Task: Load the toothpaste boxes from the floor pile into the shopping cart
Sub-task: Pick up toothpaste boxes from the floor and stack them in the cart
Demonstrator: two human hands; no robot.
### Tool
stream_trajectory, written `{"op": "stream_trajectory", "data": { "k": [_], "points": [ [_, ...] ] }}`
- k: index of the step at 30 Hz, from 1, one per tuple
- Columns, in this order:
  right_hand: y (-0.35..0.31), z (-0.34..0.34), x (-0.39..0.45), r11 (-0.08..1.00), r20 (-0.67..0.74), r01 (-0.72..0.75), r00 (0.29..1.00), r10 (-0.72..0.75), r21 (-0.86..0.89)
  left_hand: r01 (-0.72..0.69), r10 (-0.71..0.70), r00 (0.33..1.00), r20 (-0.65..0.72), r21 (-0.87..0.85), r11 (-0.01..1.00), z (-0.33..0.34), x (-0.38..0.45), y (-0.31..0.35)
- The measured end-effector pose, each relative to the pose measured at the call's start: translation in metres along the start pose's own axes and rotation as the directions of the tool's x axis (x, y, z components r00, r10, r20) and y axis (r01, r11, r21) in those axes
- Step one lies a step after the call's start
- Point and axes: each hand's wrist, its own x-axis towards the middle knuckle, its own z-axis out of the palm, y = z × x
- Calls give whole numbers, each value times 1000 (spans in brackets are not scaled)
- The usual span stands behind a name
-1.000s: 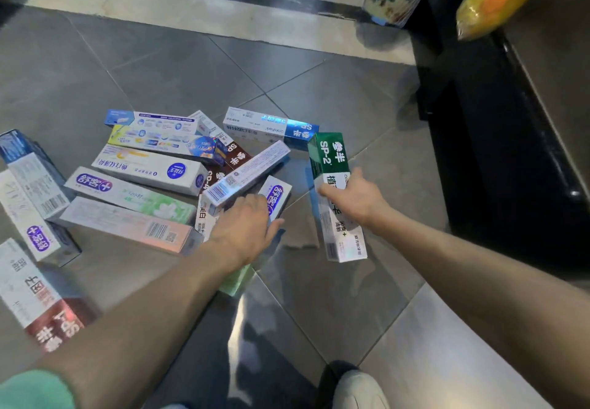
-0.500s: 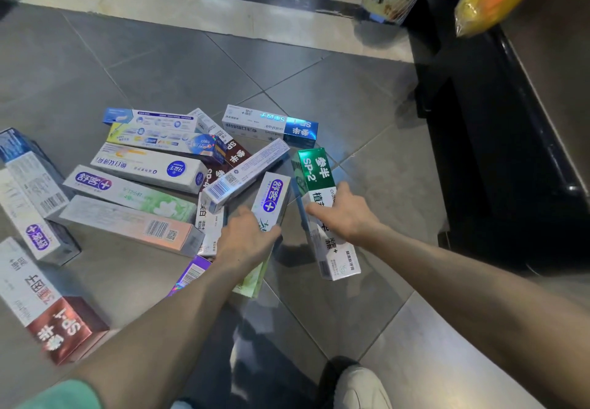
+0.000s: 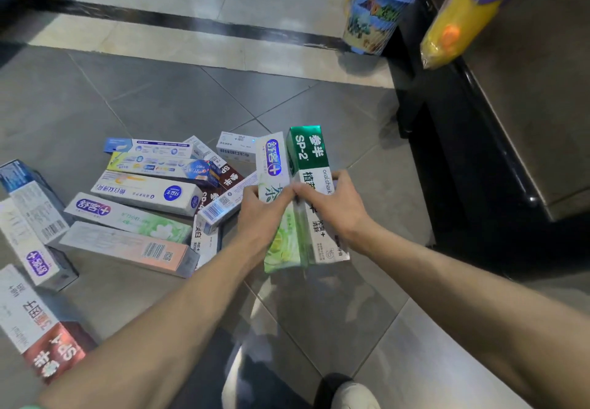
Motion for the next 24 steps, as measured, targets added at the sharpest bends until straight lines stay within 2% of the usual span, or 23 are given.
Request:
{"op": "stream_trajectory", "data": {
  "k": [3, 5, 9, 15, 20, 24],
  "points": [
    [-15, 0, 0, 994, 44, 9, 999, -14, 110, 34, -8, 994, 106, -245, 969, -6, 2, 19],
    [-27, -2, 0, 986, 63, 8, 998, -19, 165, 24, 0, 996, 88, -282, 959, -12, 2, 34],
    [-68, -7, 6, 983, 147, 64, 985, -90, 170, -54, 50, 998, -24, -247, 967, -28, 0, 78],
    [-185, -25, -27, 963, 201, 179, 955, -219, 199, -156, 139, 978, -157, -98, 983, -63, -50, 193],
    [-318, -72, -98, 955, 247, 197, 936, -250, 220, -228, 236, 966, -110, 82, 970, -87, -143, 331],
    [-447, -126, -172, 953, 250, 199, 934, -254, 227, -252, 265, 957, -120, 110, 961, -95, -244, 455]
  ]
}}
